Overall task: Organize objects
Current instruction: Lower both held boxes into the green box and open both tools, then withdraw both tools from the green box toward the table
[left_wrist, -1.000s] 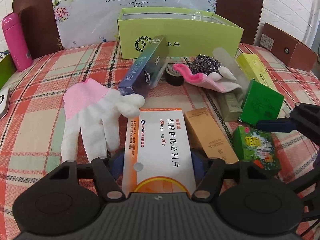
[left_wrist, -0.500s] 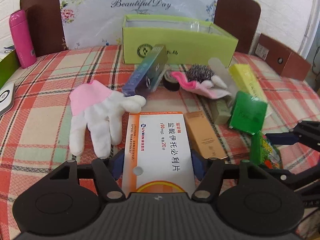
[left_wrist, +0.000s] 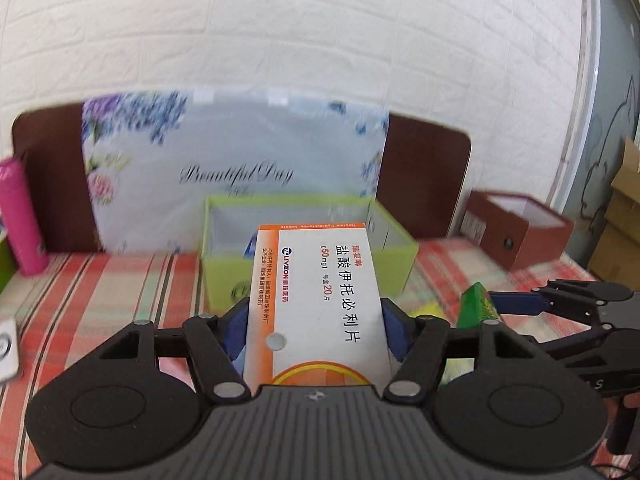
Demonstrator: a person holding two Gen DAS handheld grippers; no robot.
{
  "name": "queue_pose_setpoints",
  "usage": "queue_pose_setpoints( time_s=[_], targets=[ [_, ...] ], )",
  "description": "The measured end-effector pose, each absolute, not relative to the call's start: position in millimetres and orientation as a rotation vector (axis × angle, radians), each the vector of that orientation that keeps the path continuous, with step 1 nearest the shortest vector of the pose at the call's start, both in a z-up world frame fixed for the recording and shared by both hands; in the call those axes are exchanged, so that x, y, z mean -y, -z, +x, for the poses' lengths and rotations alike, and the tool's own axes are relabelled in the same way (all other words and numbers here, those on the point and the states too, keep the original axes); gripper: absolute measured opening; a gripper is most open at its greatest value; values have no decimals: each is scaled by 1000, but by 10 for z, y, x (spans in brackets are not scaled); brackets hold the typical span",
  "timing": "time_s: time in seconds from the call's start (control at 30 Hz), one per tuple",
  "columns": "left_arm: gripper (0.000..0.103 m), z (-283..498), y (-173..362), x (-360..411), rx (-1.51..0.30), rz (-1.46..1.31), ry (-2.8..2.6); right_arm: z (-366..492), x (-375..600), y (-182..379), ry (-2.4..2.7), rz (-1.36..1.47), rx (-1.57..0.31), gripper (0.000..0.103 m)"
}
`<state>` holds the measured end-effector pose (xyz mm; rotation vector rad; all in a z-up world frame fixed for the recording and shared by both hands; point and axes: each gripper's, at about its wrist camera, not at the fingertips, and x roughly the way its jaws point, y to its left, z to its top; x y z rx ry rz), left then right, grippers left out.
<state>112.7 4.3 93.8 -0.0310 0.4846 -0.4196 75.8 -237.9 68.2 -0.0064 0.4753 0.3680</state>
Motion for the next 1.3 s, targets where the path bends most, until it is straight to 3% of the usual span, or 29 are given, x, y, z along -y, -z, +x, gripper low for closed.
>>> queue_pose_setpoints(
  time_s=[0.27, 0.67, 0.7, 0.77, 0.83, 0.97, 1.3],
  targets=[
    [69, 2036, -1145, 308, -472, -111, 434, 1695, 2453, -877, -222, -19, -410, 64],
    [69, 3111, -693, 646, -582, -132, 423, 2812, 2462, -309, -169, -111, -502, 65],
    [73, 3152, -637, 635, -589, -151, 435, 2865, 2459, -253, -175, -117, -508, 66],
    [89, 3222, -543, 623, -631, -177, 428, 2915, 2442, -150, -186, -137, -513, 75],
    [89, 3217, -476, 594, -633, -166, 387, 2918, 2438, -77, -176, -150, -505, 90],
    [89, 3165, -440, 499, -616, -163, 360, 2892, 2447, -40, -155, -154, -504, 101],
    [89, 2766, -747, 439, -548, -162, 356, 2586, 2439, -410, -94, -141, -472, 103]
  ],
)
